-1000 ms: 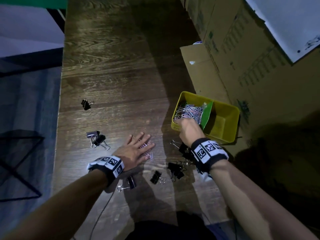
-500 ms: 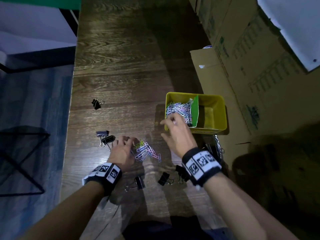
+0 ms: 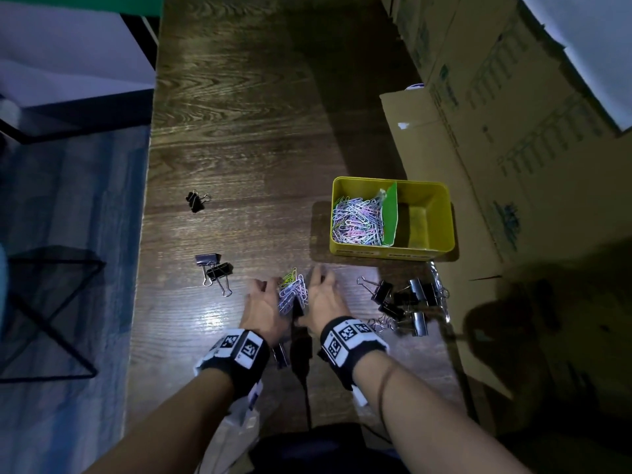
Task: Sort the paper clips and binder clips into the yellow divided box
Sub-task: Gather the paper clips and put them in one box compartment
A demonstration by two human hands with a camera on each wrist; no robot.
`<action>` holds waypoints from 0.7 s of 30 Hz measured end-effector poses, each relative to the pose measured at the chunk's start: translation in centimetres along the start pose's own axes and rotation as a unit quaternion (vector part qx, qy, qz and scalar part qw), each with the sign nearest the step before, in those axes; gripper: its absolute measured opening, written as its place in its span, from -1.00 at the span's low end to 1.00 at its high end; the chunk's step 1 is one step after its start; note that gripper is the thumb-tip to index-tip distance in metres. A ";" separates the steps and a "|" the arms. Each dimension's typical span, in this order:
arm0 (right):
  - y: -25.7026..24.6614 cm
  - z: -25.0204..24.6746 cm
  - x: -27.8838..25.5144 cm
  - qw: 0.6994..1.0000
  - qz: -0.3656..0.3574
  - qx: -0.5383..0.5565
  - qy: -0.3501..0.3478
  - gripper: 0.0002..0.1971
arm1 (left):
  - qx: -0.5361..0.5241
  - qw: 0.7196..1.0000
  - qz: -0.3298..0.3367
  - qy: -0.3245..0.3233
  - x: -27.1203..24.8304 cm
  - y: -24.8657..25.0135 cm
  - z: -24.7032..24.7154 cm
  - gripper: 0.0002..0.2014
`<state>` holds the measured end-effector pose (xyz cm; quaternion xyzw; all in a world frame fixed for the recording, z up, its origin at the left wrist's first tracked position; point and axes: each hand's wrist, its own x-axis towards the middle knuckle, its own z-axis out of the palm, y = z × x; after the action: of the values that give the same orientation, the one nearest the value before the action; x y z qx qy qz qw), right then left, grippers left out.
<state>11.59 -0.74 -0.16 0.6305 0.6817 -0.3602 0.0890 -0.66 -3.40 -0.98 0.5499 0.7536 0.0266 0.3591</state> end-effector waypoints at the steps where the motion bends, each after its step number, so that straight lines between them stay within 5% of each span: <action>1: -0.1 0.0 0.2 1.000 -0.011 -0.028 0.005 0.15 | -0.010 1.000 0.007 -0.006 0.1 0.4 0.4 -0.23; 6: 0.3 -0.1 1.1 0.997 -0.053 -0.058 0.018 -0.09 | -0.016 0.998 0.053 -0.016 0.8 1.9 0.1 -0.21; 10: 0.4 -0.8 0.9 0.998 -0.057 -0.020 0.002 -0.58 | 0.021 0.996 0.084 -0.030 1.1 2.1 -0.5 -0.46; 16: 0.8 -0.9 0.6 0.994 -0.034 0.100 -0.027 -0.68 | 0.020 0.994 0.111 -0.006 1.3 1.4 -0.3 -0.63; 21: 1.1 -0.8 1.0 0.995 -0.011 0.093 -0.023 -0.74 | -0.009 0.992 0.125 0.017 1.6 0.5 -0.2 -0.64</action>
<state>12.69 0.42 -0.58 0.6205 0.6495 -0.4375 0.0415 -0.57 -1.76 -1.36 0.6359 0.6847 0.0877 0.3452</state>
